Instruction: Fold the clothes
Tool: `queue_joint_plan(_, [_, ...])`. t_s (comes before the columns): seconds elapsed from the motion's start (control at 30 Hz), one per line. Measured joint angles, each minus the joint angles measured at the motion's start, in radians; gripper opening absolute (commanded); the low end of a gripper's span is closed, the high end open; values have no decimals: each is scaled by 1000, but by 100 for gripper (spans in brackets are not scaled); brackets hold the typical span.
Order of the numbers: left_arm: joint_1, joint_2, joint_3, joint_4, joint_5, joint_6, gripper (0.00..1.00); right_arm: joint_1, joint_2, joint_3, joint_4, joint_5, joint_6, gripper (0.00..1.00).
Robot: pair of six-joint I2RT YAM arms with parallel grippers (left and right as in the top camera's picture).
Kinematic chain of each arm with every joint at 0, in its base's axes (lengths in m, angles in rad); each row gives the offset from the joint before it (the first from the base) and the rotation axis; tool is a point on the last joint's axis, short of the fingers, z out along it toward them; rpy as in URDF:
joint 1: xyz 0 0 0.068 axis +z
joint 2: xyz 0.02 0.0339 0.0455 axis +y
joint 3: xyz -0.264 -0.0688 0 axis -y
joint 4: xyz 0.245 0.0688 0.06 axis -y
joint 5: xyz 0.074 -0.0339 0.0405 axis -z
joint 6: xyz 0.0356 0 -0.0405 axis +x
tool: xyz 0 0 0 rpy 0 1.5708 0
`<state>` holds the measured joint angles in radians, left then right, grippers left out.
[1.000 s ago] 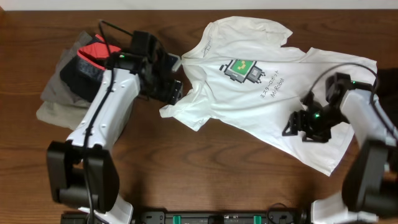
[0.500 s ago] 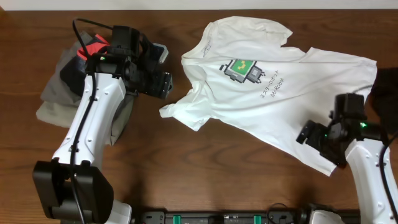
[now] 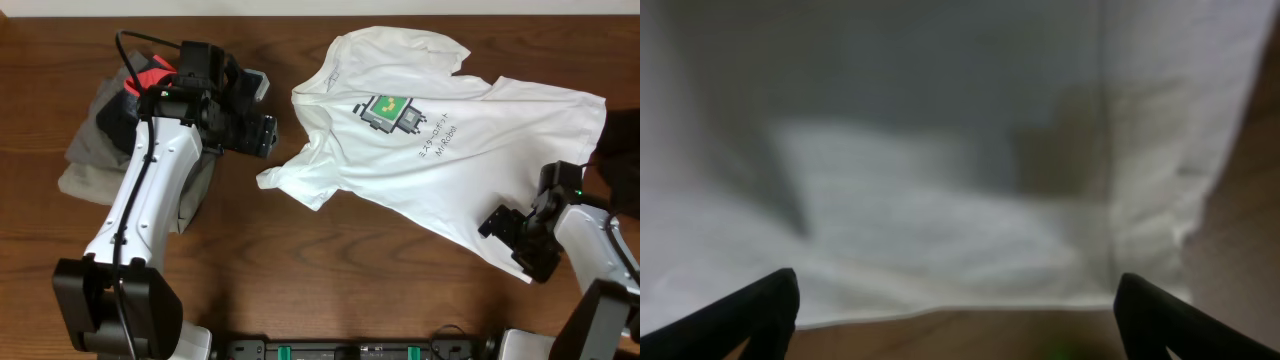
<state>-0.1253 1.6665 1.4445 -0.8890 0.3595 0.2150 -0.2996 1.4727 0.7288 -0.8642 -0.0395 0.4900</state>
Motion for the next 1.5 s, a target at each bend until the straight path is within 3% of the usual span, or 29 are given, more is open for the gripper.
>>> queue_joint_plan(0.1, [0, 0, 0, 0, 0, -2, 79, 0, 34, -11, 19, -14, 11, 87])
queue_joint_plan(0.13, [0, 0, 0, 0, 0, -2, 79, 0, 40, -11, 21, -15, 13, 81])
queue_joint_plan(0.23, [0, 0, 0, 0, 0, -2, 79, 0, 54, -11, 21, -16, 19, 48])
queue_joint_plan(0.3, [0, 0, 0, 0, 0, -2, 79, -1, 56, -11, 21, -16, 23, 14])
queue_joint_plan(0.33, [0, 0, 0, 0, 0, -2, 79, -3, 56, -12, 21, -16, 24, 3])
queue_joint_plan(0.37, [0, 0, 0, 0, 0, -2, 79, -7, 56, -12, 21, -16, 27, 1])
queue_joint_plan(0.5, [0, 0, 0, 0, 0, -2, 79, -75, 56, -12, 24, -16, 36, 2])
queue_joint_plan(0.6, [0, 0, 0, 0, 0, -2, 79, -150, 57, -12, 18, -24, 31, 33])
queue_joint_plan(0.77, [0, 0, 0, 1, 0, -2, 79, -230, 57, -12, -29, -107, -64, 57])
queue_joint_plan(1.0, [0, 0, 0, 3, 0, -2, 79, -262, 57, -12, -71, -124, -123, 64])
queue_joint_plan(1.33, [0, 0, 0, 7, 0, -5, 82, -274, 57, -13, -79, -134, -172, 61])
queue_joint_plan(1.43, [0, 0, 0, 6, 0, -5, 82, -274, 57, -13, -11, -92, -148, 39])
queue_joint_plan(1.47, [0, 0, 0, 6, 0, -5, 82, -274, 57, -13, 9, -82, -137, 27])
queue_joint_plan(1.5, [0, 0, 0, 6, 0, -5, 82, -274, 57, -13, 17, -73, -128, 8])
